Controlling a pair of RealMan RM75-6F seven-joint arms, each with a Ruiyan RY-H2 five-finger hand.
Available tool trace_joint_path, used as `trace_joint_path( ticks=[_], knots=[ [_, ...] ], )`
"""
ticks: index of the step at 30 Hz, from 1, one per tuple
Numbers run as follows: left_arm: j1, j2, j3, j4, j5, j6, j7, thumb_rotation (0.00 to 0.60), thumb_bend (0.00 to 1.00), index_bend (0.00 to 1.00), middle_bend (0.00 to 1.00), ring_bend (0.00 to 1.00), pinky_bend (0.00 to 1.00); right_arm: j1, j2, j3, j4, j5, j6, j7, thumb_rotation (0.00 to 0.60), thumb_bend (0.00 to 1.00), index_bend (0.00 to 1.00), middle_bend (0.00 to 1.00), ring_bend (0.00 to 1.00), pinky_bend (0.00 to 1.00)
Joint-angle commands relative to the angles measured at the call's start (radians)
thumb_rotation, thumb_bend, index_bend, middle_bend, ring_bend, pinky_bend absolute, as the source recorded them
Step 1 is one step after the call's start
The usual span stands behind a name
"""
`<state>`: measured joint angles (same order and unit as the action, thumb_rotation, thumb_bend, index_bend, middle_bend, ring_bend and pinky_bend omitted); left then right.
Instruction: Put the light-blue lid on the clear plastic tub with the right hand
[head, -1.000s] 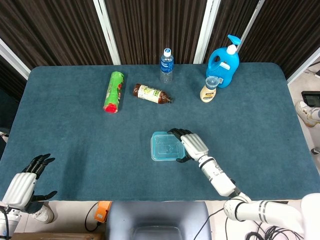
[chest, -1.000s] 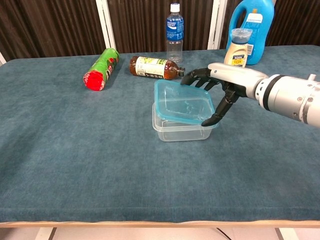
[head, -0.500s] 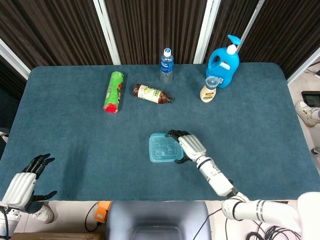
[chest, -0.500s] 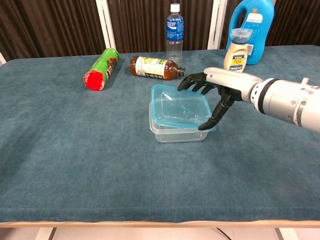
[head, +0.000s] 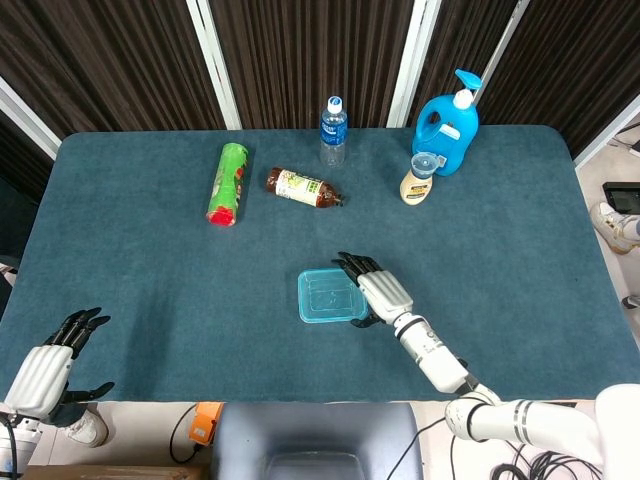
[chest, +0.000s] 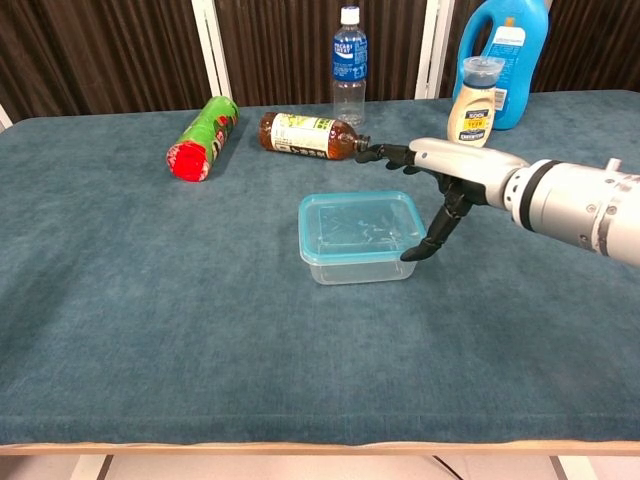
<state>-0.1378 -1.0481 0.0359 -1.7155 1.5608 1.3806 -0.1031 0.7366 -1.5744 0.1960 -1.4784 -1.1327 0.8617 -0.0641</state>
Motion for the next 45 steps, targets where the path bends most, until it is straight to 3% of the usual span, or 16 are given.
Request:
trace_joint_path(
  ticks=[1, 9, 12, 18, 24, 45],
  knots=[
    [0.000, 0.000, 0.000, 0.000, 0.000, 0.000, 0.000, 0.600, 0.36, 0.17, 0.08, 0.07, 0.28, -0.003, 0.005, -0.004, -0.001, -0.016, 0.001, 0.014, 0.600, 0.46, 0.18, 0.08, 0.00, 0.14],
    [0.002, 0.000, 0.000, 0.000, 0.000, 0.004, -0.004, 0.600, 0.36, 0.17, 0.08, 0.07, 0.28, -0.022, 0.109, -0.032, -0.111, -0.059, -0.005, 0.022, 0.600, 0.46, 0.16, 0.07, 0.00, 0.11],
    [0.002, 0.000, 0.000, -0.001, 0.001, 0.004, -0.003, 0.600, 0.36, 0.17, 0.08, 0.07, 0.28, -0.019, 0.133, -0.040, -0.123, -0.092, 0.006, -0.007, 0.600, 0.48, 0.18, 0.08, 0.05, 0.11],
    [0.000, 0.000, 0.003, -0.004, 0.004, -0.001, 0.006, 0.600, 0.37, 0.17, 0.08, 0.07, 0.28, 0.013, 0.122, -0.056, -0.065, -0.154, -0.013, -0.037, 0.600, 0.76, 0.22, 0.16, 0.15, 0.17],
    [0.000, 0.000, 0.001, -0.003, 0.000, 0.000, 0.004, 0.600, 0.36, 0.17, 0.08, 0.07, 0.28, 0.054, 0.097, -0.062, -0.021, -0.124, -0.096, -0.036, 0.600, 0.90, 0.23, 0.18, 0.17, 0.18],
    [0.002, 0.001, 0.001, -0.001, 0.003, 0.004, -0.004, 0.600, 0.37, 0.17, 0.09, 0.07, 0.28, 0.066, 0.051, -0.088, 0.000, -0.154, -0.095, -0.021, 0.600, 0.92, 0.23, 0.18, 0.17, 0.18]
  ],
)
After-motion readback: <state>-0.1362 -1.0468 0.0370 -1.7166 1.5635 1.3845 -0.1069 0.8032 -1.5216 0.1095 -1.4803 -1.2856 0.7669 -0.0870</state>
